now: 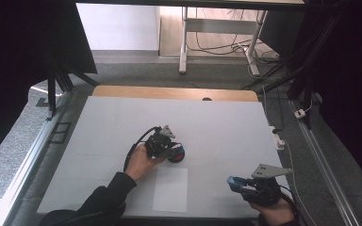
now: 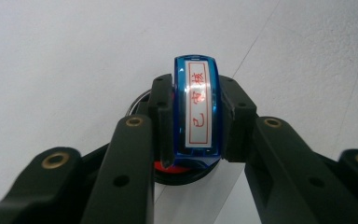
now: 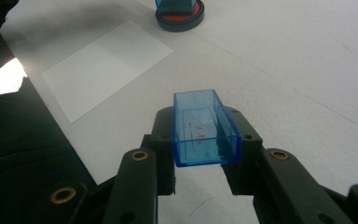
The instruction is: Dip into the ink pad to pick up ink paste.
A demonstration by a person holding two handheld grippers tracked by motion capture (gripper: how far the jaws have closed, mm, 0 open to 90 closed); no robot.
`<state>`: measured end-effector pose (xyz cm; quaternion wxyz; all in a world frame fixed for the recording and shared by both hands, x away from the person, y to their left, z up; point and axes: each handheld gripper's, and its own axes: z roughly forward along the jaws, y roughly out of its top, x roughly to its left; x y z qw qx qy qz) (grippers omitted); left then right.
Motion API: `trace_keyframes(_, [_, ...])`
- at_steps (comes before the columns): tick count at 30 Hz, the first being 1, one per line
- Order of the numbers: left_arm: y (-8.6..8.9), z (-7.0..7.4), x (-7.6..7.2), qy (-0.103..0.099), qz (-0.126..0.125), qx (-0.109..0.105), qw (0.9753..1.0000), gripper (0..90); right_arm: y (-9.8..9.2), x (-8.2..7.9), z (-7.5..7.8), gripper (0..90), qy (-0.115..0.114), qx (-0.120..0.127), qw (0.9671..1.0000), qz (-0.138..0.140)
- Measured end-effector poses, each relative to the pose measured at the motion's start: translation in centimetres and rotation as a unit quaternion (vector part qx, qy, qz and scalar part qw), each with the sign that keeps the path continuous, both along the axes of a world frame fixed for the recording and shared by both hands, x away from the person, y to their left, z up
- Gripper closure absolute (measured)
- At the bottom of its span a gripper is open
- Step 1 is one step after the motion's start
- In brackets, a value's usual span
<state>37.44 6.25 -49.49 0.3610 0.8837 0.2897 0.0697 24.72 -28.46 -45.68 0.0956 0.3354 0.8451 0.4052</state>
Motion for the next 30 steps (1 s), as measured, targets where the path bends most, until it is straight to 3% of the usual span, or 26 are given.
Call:
trace_keyframes(16, [0.2,0.0,0.2,0.006,0.008,-0.018,0.9998,70.2,-0.2,0.0,0.0,68.2,0.001,0.006,1.0,-0.005])
trace_keyframes(30, [0.5,1.4,-0.6,0.006,-0.003,-0.028,0.9996,70.0,-0.2,-0.1,0.1,68.2,-0.002,0.006,1.0,-0.004])
